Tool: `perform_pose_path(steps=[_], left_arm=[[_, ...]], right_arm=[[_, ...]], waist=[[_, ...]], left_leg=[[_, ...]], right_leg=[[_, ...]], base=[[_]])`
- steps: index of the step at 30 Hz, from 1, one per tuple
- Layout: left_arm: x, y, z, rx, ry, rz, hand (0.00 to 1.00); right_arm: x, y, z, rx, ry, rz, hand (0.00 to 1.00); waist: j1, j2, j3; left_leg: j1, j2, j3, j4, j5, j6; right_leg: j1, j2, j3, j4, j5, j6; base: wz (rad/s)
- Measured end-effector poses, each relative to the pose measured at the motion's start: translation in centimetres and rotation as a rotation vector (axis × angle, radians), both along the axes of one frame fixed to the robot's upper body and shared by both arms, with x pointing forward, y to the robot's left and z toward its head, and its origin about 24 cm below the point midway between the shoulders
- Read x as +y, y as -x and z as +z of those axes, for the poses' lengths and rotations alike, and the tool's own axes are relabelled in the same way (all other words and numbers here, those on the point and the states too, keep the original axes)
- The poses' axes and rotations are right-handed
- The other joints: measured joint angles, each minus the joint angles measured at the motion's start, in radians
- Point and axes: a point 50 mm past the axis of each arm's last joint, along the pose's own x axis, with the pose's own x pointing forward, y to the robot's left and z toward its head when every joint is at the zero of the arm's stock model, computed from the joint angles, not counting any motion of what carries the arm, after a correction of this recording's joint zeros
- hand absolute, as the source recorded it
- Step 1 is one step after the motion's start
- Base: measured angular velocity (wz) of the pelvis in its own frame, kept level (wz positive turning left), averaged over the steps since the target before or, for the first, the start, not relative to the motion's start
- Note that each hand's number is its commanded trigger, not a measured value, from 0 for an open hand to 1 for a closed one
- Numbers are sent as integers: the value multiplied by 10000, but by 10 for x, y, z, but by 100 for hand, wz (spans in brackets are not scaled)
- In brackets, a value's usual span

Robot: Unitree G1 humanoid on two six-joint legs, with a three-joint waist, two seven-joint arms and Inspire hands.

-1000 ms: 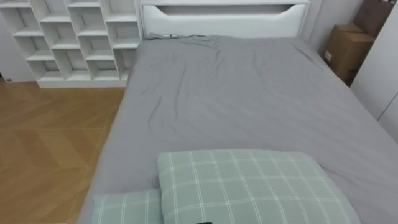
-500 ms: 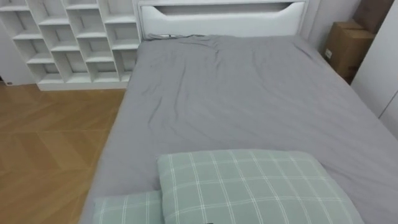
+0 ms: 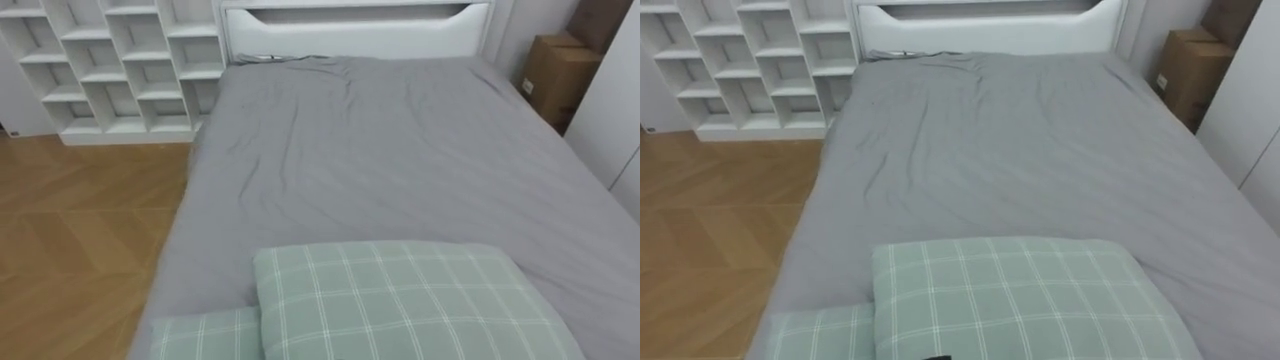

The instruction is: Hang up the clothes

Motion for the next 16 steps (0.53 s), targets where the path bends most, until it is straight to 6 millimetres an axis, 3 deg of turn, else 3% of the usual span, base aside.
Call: perform_pose_path(steps=[16], left_arm=[[0,0,0,-2,-43,0,0]], right_arm=[[1,2,0,90,-33,-246,0]], waist=[[-11,-38,16]], left_leg=[[64,-70,0,-45,-1,5]], right_leg=[[59,2,301,-30,-22,36]], base=[[0]])
